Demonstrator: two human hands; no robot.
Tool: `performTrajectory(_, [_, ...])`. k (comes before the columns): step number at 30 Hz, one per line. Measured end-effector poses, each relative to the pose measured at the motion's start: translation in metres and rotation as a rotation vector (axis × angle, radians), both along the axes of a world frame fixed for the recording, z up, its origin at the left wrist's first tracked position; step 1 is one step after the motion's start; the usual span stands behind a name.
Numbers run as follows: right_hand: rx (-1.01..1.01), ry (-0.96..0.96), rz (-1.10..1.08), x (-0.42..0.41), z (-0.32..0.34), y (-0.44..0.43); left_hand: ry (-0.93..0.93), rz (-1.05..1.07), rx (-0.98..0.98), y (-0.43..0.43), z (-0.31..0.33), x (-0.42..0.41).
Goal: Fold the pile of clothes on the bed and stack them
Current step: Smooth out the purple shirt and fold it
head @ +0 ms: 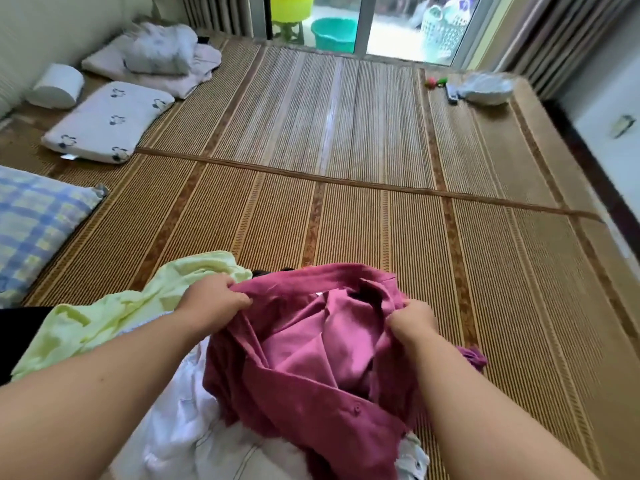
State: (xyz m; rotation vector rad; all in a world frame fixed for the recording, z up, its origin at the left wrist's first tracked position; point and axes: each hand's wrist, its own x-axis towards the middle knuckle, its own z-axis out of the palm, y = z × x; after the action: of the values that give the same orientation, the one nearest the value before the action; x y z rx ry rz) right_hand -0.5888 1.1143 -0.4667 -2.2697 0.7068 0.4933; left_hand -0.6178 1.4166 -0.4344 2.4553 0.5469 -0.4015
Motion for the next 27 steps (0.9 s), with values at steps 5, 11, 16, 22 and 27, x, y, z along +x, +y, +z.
performTrajectory(5, [0.262, -0.071, -0.045, -0.047, 0.102, -0.021, -0.115, -0.146, -0.089, -0.034, 0.074, -0.026])
performTrajectory(11, [0.035, -0.269, 0.072, -0.1, 0.212, -0.052, -0.304, -0.216, -0.2, -0.079, 0.17, -0.049])
performTrajectory(16, [-0.13, -0.561, -0.045, -0.13, 0.302, -0.095, -0.409, -0.237, -0.484, -0.112, 0.265, -0.046])
performTrajectory(22, [-0.158, -0.89, -0.197, -0.154, 0.396, -0.154, -0.439, -0.334, -0.814, -0.177, 0.366, -0.054])
performTrajectory(27, [-0.094, -1.02, -0.211, -0.176, 0.44, -0.21, -0.437, -0.391, -0.939, -0.249, 0.415, -0.069])
